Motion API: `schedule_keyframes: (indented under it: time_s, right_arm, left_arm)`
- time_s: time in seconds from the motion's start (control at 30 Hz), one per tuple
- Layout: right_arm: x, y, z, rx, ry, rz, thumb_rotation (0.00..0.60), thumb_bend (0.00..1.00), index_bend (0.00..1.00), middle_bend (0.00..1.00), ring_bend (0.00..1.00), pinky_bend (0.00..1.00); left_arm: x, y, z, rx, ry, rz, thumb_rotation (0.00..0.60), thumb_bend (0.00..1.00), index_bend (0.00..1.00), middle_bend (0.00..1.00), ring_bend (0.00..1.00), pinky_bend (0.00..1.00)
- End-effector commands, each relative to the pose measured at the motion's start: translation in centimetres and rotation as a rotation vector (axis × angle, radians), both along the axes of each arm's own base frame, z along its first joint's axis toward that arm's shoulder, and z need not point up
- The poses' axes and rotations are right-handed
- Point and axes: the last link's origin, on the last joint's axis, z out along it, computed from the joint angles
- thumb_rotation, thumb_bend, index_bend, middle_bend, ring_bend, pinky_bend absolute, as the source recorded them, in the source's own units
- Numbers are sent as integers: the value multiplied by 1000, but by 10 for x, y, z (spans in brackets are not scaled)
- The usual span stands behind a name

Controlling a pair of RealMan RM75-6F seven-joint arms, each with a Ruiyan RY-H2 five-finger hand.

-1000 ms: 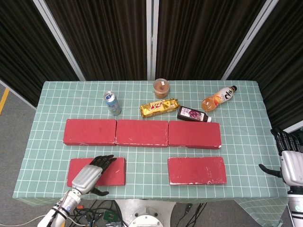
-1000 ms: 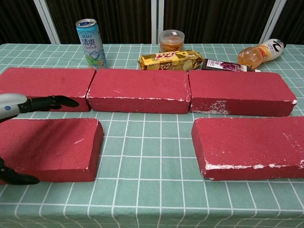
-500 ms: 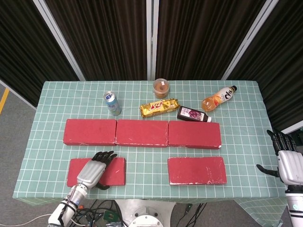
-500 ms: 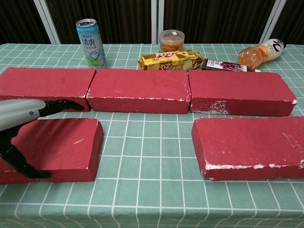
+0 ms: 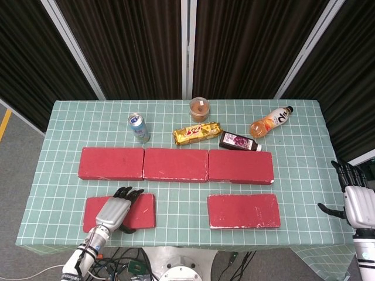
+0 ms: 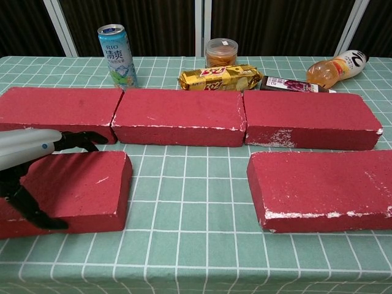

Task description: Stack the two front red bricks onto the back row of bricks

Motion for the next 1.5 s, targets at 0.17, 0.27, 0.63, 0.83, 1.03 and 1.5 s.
schedule_keyframes:
  time_s: [0.17,0.27,0.63,0.83,1.03,1.5]
  right_arm:
    - [-2,0,1,-5,0,-8,600,0,0,0,0,0]
    - [-2,0,4,-12,-3,-7,600,0,0,0,0,0]
    - [-3,0,8,-20,-11,-10,600,0,0,0,0,0]
    - [-3,0,10,-25,-9,-11,600,0,0,0,0,0]
    - [-4,1,11,-30,-13,-8,600,0,0,0,0,0]
    - [-13,-1,12,-27,-19,-33,600,0,0,0,0,0]
  left_arm:
    - [6,1,10,33,-21,-25,600,0,0,236,0,0]
    - [11,5,24,72,-17,-52,600,0,0,243,0,0]
    - [31,39,85,233,32,-126,600,0,0,280,0,0]
    - [48,75,96,231,52,-147,600,0,0,292,0,0]
    - [69,113,81,143,82,-166,600,0,0,294,0,0]
    - [85,156,43,47,96,-109,600,0,0,312,0,0]
